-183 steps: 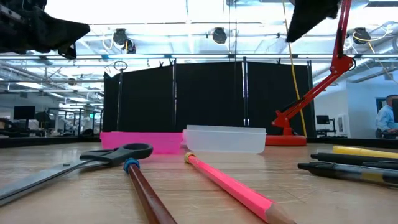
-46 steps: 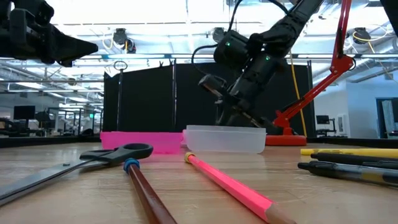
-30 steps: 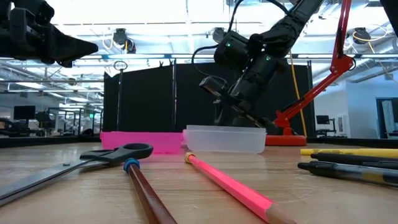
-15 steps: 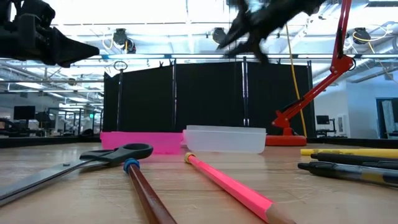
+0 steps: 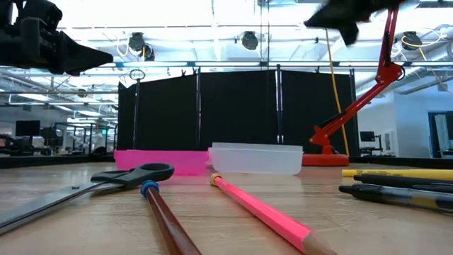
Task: Pick & place school supplies into a supply box
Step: Put the yellow pen into the supply box
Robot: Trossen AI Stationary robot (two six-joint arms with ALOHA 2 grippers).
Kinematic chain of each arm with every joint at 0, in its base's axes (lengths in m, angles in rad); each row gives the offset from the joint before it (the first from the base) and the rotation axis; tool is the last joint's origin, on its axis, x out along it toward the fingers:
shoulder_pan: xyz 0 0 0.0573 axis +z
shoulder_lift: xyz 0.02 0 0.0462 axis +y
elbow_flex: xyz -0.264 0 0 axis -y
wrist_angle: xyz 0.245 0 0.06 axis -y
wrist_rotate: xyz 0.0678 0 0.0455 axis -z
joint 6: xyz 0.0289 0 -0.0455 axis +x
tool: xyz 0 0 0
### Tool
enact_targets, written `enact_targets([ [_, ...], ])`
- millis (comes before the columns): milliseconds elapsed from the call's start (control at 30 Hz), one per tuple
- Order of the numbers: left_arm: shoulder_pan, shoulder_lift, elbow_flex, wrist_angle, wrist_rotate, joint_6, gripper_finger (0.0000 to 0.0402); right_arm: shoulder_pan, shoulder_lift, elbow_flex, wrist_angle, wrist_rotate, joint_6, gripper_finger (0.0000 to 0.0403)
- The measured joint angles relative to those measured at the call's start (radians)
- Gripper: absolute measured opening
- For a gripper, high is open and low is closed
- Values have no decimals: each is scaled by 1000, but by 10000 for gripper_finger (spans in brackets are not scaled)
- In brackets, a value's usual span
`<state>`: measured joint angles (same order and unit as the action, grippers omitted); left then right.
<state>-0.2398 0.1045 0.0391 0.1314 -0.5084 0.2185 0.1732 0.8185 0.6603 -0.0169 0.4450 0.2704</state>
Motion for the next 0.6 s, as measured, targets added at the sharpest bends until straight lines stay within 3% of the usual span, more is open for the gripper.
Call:
enact_targets([
  [167, 0, 0, 0, 0, -3, -12, 47, 18, -46, -194, 73, 1, -42, 2],
  [433, 0, 0, 0, -22, -37, 19, 47, 19, -39, -487, 600, -1, -161, 1],
  [600, 0, 0, 0, -55, -42, 36, 47, 19, -39, -577, 719, -12, -142, 0],
])
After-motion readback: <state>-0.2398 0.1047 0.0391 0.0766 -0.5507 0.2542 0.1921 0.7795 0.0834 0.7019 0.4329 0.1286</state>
